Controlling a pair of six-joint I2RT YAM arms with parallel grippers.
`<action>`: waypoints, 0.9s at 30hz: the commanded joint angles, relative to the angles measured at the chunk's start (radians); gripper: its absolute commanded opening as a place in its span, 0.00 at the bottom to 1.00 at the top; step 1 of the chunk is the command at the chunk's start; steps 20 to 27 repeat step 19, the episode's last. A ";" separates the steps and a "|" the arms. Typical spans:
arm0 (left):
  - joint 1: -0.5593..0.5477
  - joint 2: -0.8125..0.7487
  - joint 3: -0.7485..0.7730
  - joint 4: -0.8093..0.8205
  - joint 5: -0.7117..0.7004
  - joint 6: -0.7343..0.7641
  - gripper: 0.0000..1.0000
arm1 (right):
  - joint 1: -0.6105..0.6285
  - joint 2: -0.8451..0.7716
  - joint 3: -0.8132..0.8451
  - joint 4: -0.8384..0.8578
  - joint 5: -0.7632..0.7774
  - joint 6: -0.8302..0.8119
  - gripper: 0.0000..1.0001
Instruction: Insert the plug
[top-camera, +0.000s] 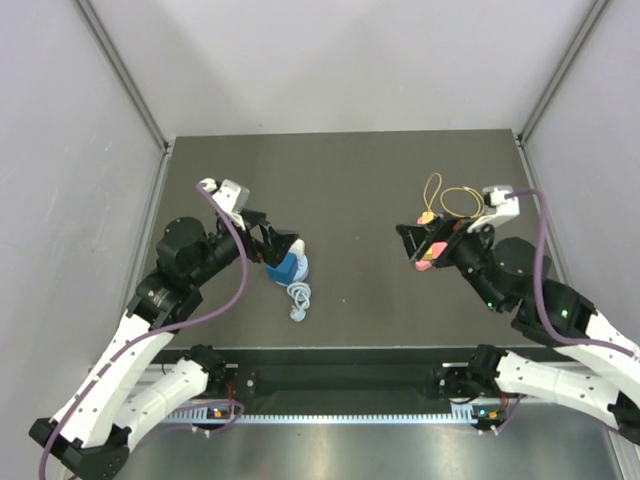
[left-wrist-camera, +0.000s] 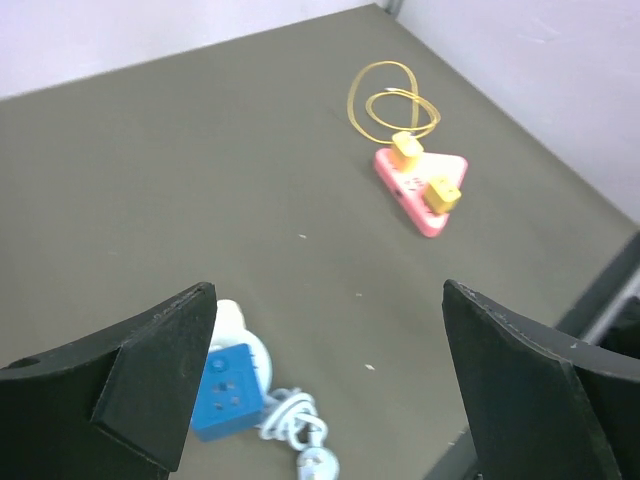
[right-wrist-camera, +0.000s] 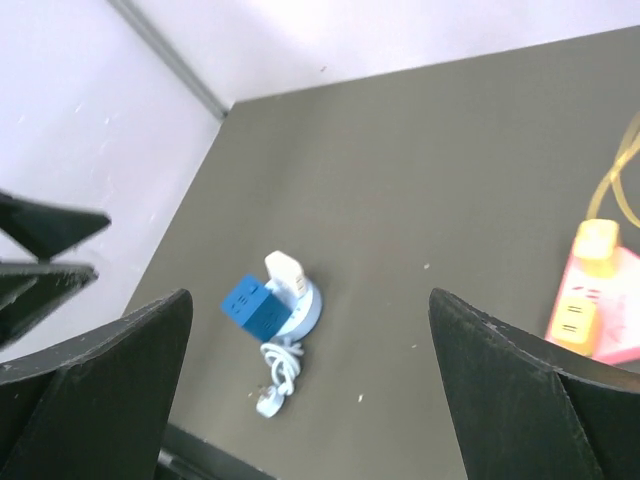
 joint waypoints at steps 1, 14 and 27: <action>-0.001 -0.032 -0.028 0.127 0.067 -0.085 0.99 | -0.006 -0.048 0.021 -0.047 0.108 -0.007 1.00; -0.001 -0.073 0.026 0.078 -0.025 -0.058 0.99 | -0.006 -0.150 0.018 -0.019 0.159 -0.081 1.00; -0.002 -0.093 0.024 0.083 -0.074 -0.053 0.99 | -0.006 -0.137 0.017 -0.029 0.110 -0.067 1.00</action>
